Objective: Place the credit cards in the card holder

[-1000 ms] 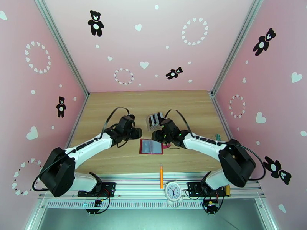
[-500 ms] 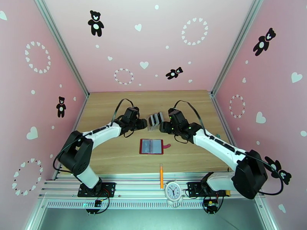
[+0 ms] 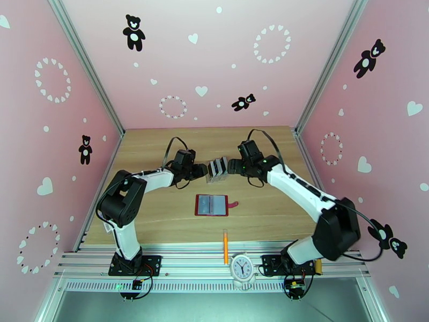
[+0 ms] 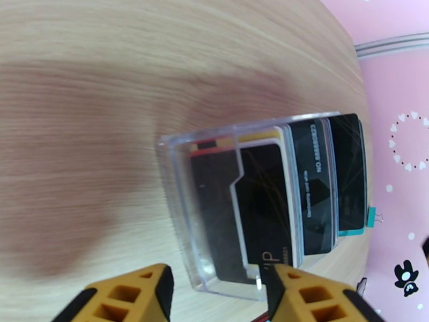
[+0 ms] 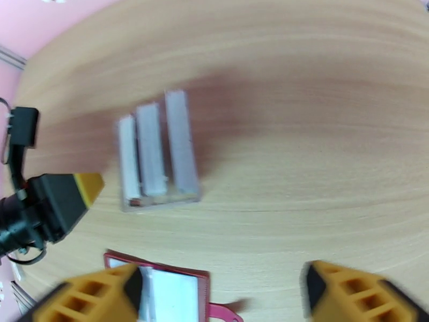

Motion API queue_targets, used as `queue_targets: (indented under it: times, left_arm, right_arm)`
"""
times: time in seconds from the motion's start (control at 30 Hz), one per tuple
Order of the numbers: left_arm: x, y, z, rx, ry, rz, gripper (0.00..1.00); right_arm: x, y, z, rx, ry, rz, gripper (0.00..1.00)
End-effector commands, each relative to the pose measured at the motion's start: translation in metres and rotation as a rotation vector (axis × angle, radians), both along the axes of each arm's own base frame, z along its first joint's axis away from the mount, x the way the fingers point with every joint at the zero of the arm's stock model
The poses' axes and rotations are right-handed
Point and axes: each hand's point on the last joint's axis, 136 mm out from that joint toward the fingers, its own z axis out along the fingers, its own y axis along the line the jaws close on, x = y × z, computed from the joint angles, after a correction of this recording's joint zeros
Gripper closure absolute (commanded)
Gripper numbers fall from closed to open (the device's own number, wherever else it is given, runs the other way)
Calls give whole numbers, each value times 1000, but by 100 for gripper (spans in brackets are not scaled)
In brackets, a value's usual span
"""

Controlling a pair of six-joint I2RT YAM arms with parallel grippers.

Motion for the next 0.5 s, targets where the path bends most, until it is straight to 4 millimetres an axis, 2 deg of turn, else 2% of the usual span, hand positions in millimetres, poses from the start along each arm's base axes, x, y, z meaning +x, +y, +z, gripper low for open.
queue_targets:
  times: [0.0, 0.17, 0.47]
  left_arm:
    - [7, -12, 12, -60, -33, -30, 48]
    - [7, -11, 1, -62, -13, -35, 48]
    - [8, -11, -14, -75, 27, -42, 50]
  right_arm:
    - [9, 2, 8, -32, 10, 36, 7]
    - [29, 8, 14, -79, -2, 84, 10]
    - [53, 18, 2, -159, 31, 149, 24]
